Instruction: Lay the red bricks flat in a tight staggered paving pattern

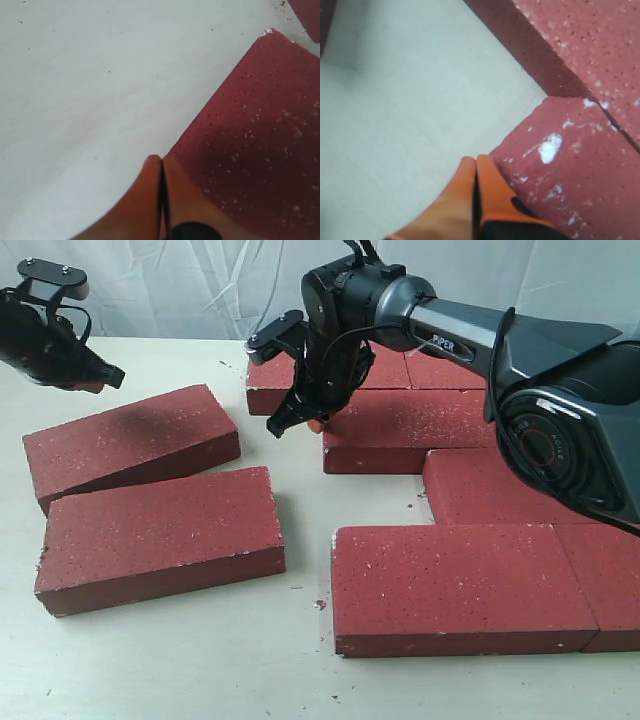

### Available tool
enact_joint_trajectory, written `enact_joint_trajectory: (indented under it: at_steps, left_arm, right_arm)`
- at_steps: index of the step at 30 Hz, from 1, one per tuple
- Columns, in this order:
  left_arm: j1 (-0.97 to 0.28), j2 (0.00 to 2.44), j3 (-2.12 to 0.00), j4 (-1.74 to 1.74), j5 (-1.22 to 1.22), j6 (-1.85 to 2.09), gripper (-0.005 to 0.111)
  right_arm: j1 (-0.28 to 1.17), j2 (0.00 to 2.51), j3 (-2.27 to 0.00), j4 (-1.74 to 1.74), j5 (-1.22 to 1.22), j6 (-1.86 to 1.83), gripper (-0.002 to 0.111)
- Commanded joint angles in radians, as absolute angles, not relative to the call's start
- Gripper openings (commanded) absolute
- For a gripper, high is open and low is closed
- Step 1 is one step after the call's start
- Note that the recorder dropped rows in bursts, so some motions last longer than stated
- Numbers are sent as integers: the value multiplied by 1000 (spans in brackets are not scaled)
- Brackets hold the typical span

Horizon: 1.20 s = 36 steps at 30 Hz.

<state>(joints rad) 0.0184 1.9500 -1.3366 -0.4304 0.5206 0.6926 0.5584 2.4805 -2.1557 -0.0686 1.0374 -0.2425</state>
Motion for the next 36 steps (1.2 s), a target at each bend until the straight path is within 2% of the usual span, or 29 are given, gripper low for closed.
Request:
enact_joint_trajectory:
  at_steps: [1, 12, 29, 36]
  left_arm:
    - [18, 1938, -1332, -440, 514, 695, 0]
    - [18, 1938, -1332, -442, 514, 695, 0]
    - [18, 1938, -1332, -457, 514, 695, 0]
    - [18, 1934, -1332, -457, 514, 695, 0]
  right_arm:
    - [498, 2488, -2150, -262, 1070, -249, -1]
    - [498, 2488, -2150, -329, 1133, -249, -1]
    - [524, 2470, -2150, 92, 848, -413, -1]
    - [553, 2424, -2150, 230, 882, -464, -1]
